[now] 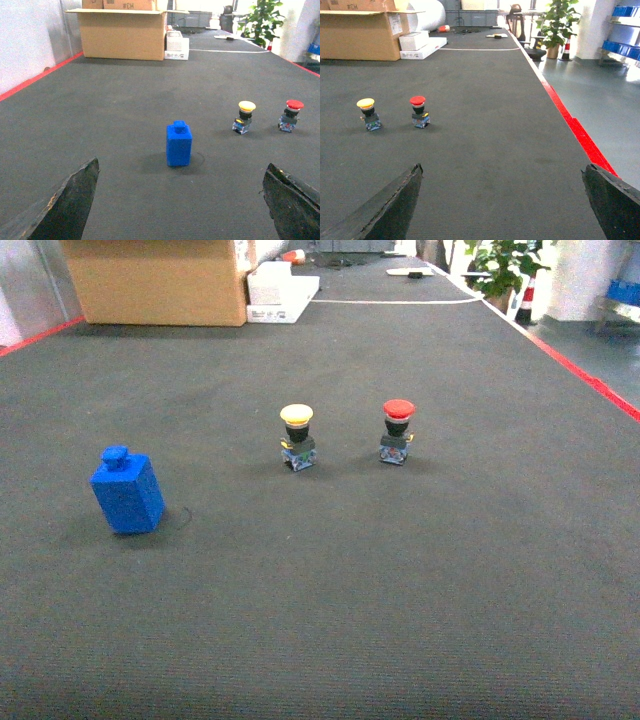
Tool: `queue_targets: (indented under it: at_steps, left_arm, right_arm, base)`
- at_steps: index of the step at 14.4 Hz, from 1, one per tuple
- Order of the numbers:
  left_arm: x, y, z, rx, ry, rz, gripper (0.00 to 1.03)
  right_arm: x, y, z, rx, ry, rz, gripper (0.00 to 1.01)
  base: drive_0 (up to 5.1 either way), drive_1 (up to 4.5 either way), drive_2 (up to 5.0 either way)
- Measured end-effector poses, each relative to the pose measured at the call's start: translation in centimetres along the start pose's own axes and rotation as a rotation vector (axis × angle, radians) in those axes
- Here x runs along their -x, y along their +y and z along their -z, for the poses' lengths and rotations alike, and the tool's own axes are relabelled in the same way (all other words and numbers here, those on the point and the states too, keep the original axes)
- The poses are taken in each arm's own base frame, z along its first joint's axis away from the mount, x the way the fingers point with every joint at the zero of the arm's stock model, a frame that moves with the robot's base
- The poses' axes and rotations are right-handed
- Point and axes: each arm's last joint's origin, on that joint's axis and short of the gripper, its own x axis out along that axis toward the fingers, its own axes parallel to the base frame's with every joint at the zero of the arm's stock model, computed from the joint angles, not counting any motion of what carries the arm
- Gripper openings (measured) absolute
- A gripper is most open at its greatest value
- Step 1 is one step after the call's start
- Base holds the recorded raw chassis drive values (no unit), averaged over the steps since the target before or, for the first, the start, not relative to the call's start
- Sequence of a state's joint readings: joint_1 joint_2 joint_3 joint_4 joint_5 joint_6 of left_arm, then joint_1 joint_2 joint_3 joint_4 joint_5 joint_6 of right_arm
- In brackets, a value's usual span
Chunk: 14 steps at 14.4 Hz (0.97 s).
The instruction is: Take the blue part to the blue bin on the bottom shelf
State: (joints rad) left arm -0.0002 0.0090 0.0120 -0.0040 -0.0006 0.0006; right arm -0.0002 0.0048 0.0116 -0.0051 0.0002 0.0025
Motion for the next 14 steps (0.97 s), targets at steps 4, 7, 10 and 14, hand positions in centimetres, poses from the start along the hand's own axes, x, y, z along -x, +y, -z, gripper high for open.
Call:
queue_targets:
  at_steps: [4, 7, 10, 14]
  left_arm:
    - [-1.6, -0.7, -0.1, 0.04, 0.452, 0.02, 0.98]
    - [-7.6, -1.6, -1.8, 0.046, 0.428, 0.054, 0.98]
    - [-14.8, -2.1, -3.3, 0.038, 0.39, 0.065, 0.98]
    - [-21.5, -2.5, -2.0, 0.02, 0.446, 0.075, 0.98]
  right_arm:
    - [0.0, 0.0, 0.0, 0.0, 0.0, -0.001, 0.98]
    - [0.0, 0.0, 0.0, 0.0, 0.0, 0.0, 0.98]
    - [0.0, 0.0, 0.0, 0.0, 0.0, 0.0, 0.98]
    - [0.0, 0.0, 0.0, 0.0, 0.0, 0.0, 0.98]
  base:
    - [0.0, 0.0, 0.0]
    - [0.0, 0.0, 0.0]
    - [0.0, 0.0, 0.0]
    - [0.0, 0.0, 0.0]
